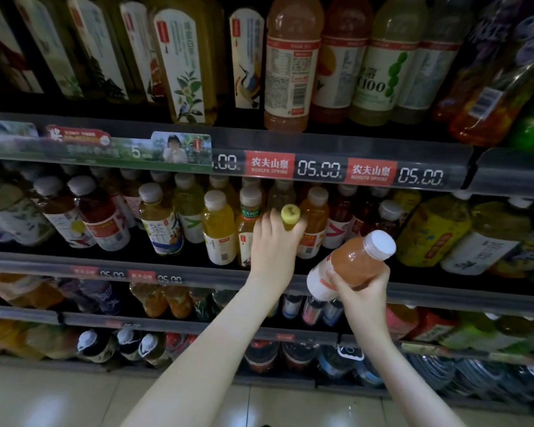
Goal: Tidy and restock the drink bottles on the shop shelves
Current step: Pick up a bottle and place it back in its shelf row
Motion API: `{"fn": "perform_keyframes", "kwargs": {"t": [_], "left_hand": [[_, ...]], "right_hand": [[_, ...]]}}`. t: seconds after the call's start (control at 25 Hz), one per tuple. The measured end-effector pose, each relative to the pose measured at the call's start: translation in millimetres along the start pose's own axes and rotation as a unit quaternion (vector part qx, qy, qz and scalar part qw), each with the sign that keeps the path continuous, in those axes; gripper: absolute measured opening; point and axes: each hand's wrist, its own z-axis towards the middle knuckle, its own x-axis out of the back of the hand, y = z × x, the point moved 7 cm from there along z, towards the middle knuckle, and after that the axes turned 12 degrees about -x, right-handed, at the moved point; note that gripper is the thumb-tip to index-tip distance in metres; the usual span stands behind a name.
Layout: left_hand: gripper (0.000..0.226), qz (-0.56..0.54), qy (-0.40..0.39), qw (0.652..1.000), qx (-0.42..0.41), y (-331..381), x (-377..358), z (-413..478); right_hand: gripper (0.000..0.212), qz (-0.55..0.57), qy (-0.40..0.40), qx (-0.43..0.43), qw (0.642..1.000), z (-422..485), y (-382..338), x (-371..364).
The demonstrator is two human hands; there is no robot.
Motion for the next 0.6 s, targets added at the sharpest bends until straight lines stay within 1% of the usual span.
{"fn": "perform_keyframes", "kwargs": {"t": [0.08, 0.16, 0.32, 0.4, 0.44, 0.52, 0.6], "left_hand": [[0.051, 0.030, -0.013, 0.999, -0.008, -2.5, -11.5, 14.1], [0.062, 0.053, -0.029, 0.998, -0.006, -15.0, -23.0, 21.3], [0.070, 0.063, 0.011, 0.997, -0.043, -27.9, -19.1, 23.1], [0.068, 0.065, 0.029, 0.996, -0.055, -33.5, -10.7, 8.6], [0.066, 0.070, 0.049, 0.995, -0.050, -39.5, -6.7, -0.1], [0.065, 0.068, 0.069, 0.995, -0.009, -58.1, -5.4, -10.5], [0.069, 0.022, 0.069, 0.997, 0.030, -72.3, -6.4, -8.0]], "right_hand": [[0.076, 0.000, -0.002, 0.002, 1.000, 2.6, -3.0, -5.6], [0.076, 0.002, -0.006, 0.004, 1.000, 5.2, -5.0, -12.1], [0.080, 0.017, -0.015, 0.005, 1.000, 5.9, -3.6, -26.4], [0.077, 0.012, -0.018, 0.007, 1.000, 3.6, -1.0, -32.9], [0.076, 0.007, -0.022, 0.009, 1.000, 1.9, 0.4, -36.0], [0.074, 0.003, -0.034, 0.010, 0.999, -2.0, 4.9, -44.0], [0.074, 0.006, -0.037, 0.007, 0.999, -6.9, 10.0, -52.4]]}}
